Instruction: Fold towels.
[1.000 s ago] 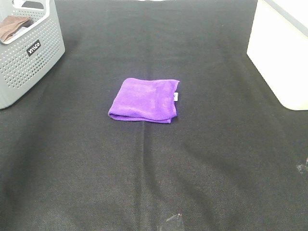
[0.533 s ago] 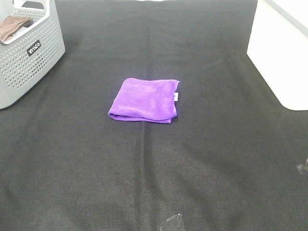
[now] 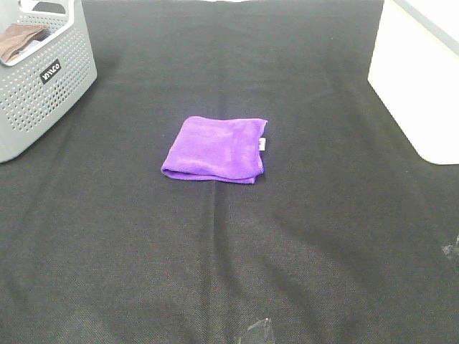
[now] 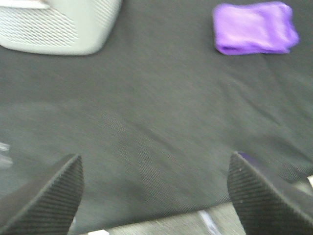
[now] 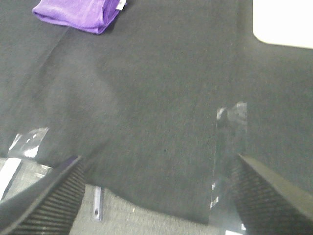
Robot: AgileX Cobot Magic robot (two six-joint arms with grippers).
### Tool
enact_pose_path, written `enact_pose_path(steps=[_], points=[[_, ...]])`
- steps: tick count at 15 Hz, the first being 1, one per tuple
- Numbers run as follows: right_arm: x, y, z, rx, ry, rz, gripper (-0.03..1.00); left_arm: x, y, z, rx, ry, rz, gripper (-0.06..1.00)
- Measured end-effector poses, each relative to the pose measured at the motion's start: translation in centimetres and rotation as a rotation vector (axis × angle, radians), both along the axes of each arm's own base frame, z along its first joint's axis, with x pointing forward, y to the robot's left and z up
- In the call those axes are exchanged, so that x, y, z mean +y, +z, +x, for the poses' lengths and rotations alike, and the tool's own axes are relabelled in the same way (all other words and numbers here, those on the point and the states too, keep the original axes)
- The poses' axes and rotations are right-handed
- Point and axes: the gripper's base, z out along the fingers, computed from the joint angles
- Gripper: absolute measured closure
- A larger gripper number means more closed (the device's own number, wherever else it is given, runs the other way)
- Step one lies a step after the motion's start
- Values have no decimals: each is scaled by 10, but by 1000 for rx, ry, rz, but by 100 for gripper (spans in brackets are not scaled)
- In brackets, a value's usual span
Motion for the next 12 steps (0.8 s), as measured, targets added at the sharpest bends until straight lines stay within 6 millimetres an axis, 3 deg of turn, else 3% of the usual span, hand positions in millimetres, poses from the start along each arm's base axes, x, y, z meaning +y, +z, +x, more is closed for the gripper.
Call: enact_pose_path(steps=[4,9,12], points=[[-1,-2,4,-19,-9,-7,19,-1,-4,12,-68,5,-28,20],[-1,-2,4,-20,-10,-7,19,0,-3,13,-83,21,-36,20],[0,-2,4,-20,-68,-6,19,-1,-3,14,-84,112,-31,20]])
